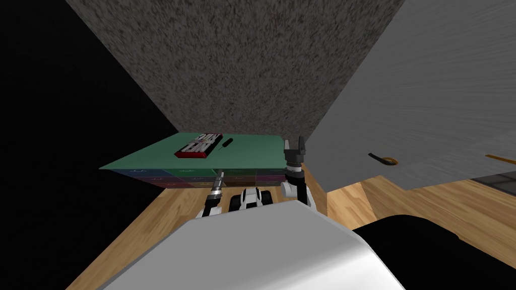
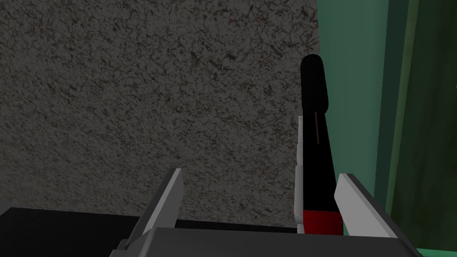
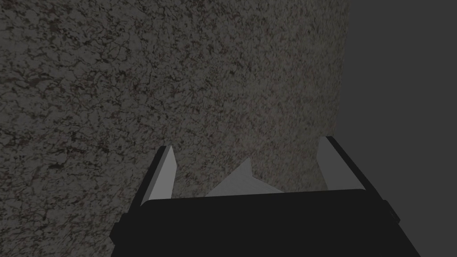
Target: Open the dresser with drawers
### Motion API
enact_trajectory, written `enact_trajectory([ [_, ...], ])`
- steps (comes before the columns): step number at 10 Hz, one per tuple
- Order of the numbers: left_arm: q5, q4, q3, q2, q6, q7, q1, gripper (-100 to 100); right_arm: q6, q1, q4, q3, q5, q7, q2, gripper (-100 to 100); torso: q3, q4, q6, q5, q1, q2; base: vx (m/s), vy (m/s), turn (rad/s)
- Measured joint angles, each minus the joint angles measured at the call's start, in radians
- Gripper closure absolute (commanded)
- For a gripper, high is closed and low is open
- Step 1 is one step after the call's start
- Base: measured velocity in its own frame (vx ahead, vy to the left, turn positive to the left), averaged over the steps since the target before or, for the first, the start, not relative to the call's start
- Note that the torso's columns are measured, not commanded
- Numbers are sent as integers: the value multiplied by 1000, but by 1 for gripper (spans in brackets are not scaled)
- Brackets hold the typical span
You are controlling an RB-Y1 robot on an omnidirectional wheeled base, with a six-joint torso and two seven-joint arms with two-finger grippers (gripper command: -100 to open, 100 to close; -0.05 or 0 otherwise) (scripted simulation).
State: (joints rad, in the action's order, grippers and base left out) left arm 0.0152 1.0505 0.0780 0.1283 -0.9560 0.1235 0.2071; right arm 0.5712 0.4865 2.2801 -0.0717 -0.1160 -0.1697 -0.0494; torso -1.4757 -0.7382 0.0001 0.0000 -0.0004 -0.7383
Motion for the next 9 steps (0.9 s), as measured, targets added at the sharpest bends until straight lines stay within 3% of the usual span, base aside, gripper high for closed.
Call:
enact_trajectory([
  [4,0,-172,8,-4,-57,-6,-40,-100,0,0,0,0,0,0,0,0,-1,0,0,0,0,1,76,-46,-13],
  [9,-2,-295,16,-13,-90,-4,-66,-100,0,0,0,0,0,0,0,0,0,0,0,0,1,0,41,-22,-6],
])
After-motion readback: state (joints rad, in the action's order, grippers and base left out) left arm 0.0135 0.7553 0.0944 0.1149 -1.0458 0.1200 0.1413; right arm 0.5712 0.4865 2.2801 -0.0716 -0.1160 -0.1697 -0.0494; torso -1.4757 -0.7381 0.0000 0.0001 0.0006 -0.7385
